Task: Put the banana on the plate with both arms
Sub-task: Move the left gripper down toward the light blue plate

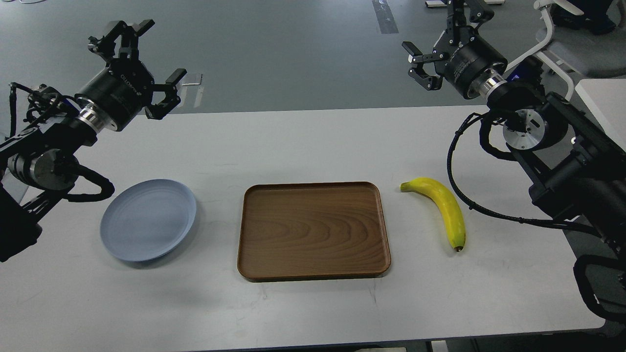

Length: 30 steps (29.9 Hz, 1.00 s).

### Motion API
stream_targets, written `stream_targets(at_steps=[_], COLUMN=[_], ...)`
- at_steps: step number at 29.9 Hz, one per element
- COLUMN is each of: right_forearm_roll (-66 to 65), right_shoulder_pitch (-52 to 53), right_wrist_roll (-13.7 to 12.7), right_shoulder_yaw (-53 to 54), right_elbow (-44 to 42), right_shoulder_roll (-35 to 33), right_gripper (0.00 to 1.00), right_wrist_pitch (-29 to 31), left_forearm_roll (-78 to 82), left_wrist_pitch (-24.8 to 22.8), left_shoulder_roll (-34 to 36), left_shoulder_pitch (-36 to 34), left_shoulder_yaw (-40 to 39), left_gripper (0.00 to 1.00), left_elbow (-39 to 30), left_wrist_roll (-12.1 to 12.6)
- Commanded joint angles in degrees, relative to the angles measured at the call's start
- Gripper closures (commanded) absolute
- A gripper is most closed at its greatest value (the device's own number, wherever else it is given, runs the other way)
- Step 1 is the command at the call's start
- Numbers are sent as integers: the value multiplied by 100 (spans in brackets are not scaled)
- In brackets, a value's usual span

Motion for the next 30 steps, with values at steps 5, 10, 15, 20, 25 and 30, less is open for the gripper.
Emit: stream_targets(at_steps=[5,10,15,20,25,30], right_forearm_roll=[-1,-10,-500,-493,-493,-502], right_shoulder_pitch=[181,189,207,233,277,242], right_wrist_roll=[16,16,25,297,289,298], right_shoulder_yaw=[-67,-67,-497,-288,-322,-340], right_elbow=[-368,-500,-658,-658,-658,-675], right_shoulder_roll=[165,473,482,535,482,508], right_gripper=[0,0,0,0,0,0], right_wrist_pitch=[-9,-9,0,-9,0,0], left_forearm_roll=[5,-4,5,-13,-4,-4], left_wrist_pitch=[-17,53,9,124,141,71], left_shoulder_roll=[-113,-139,-192,-359,-368,-368], left_shoulder_pitch=[-3,-3,23,24,24,85], left_shoulder_yaw=[46,29,46,20,29,-6], left_gripper=[2,2,2,2,2,2], left_elbow=[58,102,111,190,234,225], left_wrist_roll=[-26,-9,-9,-9,-9,-18])
